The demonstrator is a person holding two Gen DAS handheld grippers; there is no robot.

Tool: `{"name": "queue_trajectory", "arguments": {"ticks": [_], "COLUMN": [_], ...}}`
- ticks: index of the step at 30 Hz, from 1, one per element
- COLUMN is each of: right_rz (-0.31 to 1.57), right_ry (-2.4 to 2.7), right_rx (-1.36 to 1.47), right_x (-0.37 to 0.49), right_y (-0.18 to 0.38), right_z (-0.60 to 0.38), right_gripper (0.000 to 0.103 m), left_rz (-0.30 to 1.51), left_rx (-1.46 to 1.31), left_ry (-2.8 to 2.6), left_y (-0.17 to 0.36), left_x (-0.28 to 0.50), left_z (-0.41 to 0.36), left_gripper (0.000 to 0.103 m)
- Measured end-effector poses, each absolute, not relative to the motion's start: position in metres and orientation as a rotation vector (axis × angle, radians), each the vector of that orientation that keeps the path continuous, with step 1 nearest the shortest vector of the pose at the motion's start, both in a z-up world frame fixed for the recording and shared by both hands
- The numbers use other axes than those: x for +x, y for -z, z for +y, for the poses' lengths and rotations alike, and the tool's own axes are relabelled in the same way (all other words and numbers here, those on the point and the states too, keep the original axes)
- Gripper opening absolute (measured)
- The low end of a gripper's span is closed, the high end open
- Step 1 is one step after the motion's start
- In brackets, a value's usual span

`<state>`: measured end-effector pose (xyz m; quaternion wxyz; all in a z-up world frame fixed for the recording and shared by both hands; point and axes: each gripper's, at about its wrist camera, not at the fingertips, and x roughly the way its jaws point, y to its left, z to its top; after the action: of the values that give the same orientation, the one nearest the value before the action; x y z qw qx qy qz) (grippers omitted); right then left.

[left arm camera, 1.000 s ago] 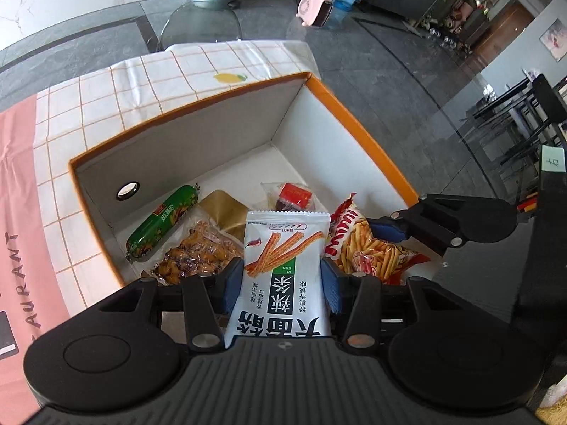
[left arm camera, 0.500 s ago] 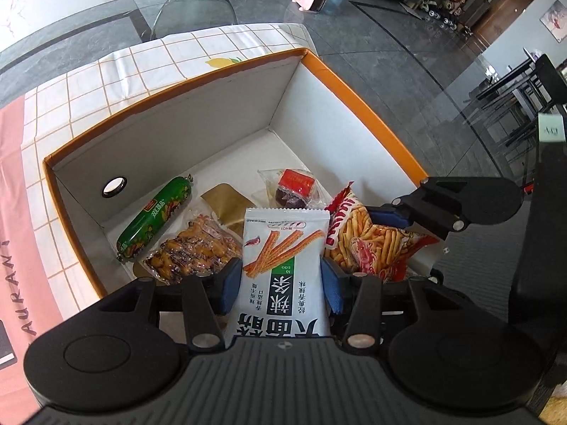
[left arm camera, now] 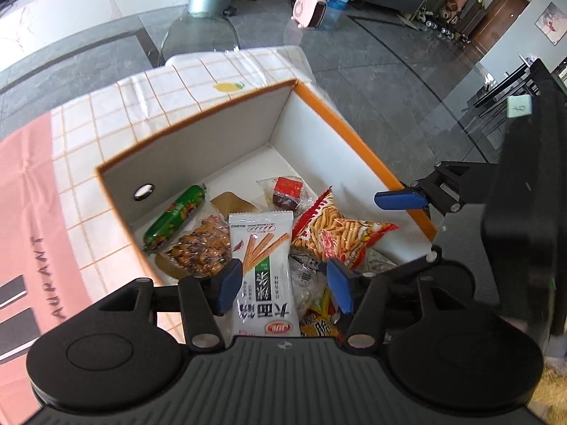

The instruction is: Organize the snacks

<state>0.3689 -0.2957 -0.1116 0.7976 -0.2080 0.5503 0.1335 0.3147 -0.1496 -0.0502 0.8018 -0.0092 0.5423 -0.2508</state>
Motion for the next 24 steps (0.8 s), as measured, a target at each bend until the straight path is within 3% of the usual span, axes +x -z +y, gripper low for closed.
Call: {"name": "queue_trajectory", "arguments": {"ticks": [11,24], "right_rz": [1.188,0.843], "right_ry": [-0.212,-0.196], "right_rx": [-0.269,-0.165], "right_x": [0.336,0.217], "right_y": [0.067,-0.009], "right_z": [-0.287,-0.255], "right_gripper": [0.078,0.087], "left_rz": [1.052,0.831], "left_rx": [0.051,0.059], "left_ry": [0.406,0.281], "left_y": [0.003,-0.051], "left_x": [0.263,0.17], "left_z": [-0.106,-0.066], "left_gripper": [0.068,0.068]}}
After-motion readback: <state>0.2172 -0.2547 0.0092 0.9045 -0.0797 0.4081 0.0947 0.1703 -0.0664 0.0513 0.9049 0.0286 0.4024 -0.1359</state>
